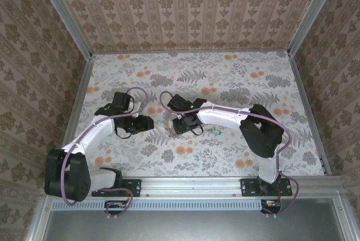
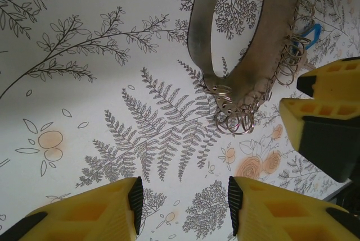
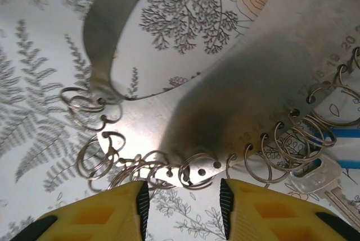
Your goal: Put the keys on the keyring
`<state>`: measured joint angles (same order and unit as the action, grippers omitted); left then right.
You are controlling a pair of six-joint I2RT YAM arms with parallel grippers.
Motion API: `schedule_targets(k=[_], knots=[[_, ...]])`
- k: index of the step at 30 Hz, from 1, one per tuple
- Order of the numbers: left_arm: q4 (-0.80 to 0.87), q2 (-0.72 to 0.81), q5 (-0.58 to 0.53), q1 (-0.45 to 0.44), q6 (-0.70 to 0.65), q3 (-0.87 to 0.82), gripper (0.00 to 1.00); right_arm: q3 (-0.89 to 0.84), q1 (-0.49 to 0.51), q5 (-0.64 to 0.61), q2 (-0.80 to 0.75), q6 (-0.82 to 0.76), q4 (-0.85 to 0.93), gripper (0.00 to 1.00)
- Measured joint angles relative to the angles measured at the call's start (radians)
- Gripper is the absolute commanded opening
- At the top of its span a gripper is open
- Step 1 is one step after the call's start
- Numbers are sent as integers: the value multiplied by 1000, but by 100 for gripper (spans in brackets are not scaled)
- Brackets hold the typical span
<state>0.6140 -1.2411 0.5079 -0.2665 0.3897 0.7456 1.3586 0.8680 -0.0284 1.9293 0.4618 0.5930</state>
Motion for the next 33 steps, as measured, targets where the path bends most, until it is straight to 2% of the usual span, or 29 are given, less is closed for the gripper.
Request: schedule_targets(k=[5,13,22,33], knots=[[-16,0,0,0,0,-3,47,27,13,-25,55,17,40,39],[-27,0,0,0,0,-27,47,40,15,-83,62,41,77,30],[-35,0,0,0,-1,-39,47,40,23,-149,62,43,89,31],[-39,0,0,6,-1,-39,47,55,45,-149,60,43,78,32]])
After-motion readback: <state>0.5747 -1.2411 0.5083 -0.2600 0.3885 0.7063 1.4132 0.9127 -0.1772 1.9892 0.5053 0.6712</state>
